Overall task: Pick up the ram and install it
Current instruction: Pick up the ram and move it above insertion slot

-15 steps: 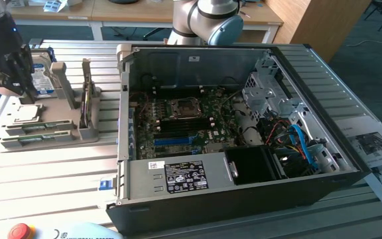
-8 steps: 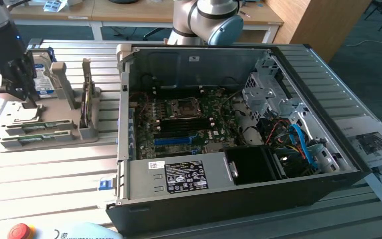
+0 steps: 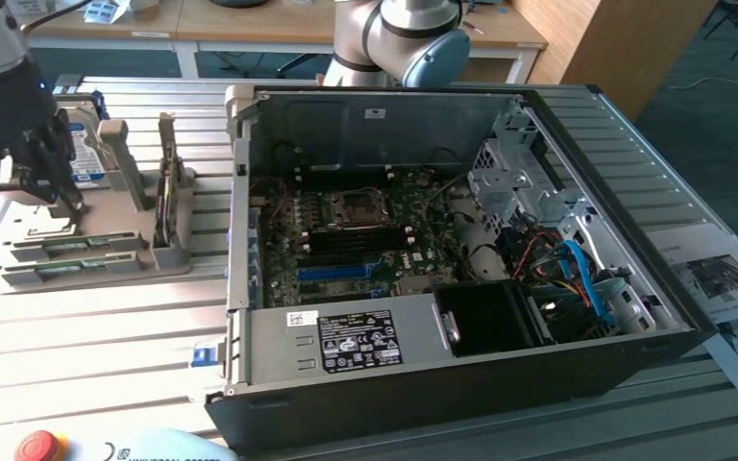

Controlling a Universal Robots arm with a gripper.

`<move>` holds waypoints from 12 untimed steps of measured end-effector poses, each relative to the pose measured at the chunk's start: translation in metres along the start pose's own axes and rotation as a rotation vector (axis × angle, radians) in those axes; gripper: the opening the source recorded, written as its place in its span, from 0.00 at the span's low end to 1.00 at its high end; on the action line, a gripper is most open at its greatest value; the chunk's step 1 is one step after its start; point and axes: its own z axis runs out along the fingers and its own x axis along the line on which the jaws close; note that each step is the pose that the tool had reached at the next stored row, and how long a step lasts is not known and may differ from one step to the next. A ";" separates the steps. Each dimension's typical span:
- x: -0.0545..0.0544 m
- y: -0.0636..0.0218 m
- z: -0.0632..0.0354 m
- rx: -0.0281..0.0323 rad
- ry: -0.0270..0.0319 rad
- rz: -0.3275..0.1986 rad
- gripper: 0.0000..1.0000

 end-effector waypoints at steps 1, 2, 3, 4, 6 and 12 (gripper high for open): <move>0.000 0.0000 0.0014 0.0000 0.0000 0.000 0.31; 0.000 0.0000 0.0026 -0.0001 0.0000 0.000 0.31; 0.000 0.0001 0.0033 -0.0001 0.0000 0.000 0.31; 0.000 0.0001 0.0033 -0.0002 0.0001 0.000 0.31; 0.000 0.0001 0.0033 -0.0002 0.0001 0.000 0.31; 0.005 -0.0001 0.0036 0.0000 0.0000 0.000 0.31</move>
